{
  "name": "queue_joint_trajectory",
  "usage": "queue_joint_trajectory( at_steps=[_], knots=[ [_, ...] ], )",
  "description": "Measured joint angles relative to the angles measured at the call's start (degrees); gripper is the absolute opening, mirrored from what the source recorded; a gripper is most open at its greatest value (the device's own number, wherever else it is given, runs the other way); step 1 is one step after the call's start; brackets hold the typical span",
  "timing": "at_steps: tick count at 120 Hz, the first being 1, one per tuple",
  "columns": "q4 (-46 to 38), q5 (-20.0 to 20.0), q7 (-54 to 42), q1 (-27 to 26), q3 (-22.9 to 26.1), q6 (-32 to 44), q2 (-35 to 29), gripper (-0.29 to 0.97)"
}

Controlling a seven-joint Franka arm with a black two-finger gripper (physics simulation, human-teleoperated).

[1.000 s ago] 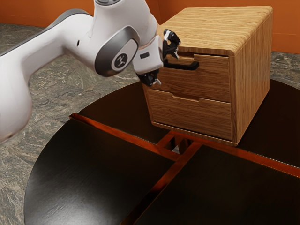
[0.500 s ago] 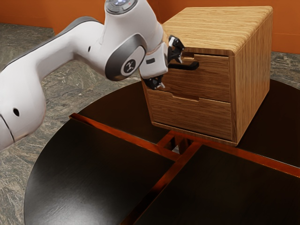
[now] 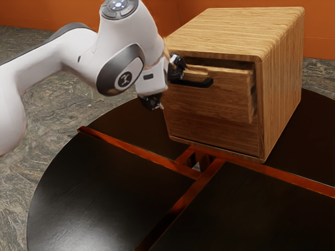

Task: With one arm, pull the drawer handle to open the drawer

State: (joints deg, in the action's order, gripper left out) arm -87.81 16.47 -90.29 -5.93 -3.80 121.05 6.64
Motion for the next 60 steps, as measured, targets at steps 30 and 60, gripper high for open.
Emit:
queue_joint_trajectory(
  at_steps=[30,60],
  knots=[
    [-24.04,0.22,-0.10,-1.14,-4.18,-2.89,-28.06,0.35],
    [-11.66,-7.64,11.40,1.43,4.98,-29.47,-40.88,0.59]
  ],
)
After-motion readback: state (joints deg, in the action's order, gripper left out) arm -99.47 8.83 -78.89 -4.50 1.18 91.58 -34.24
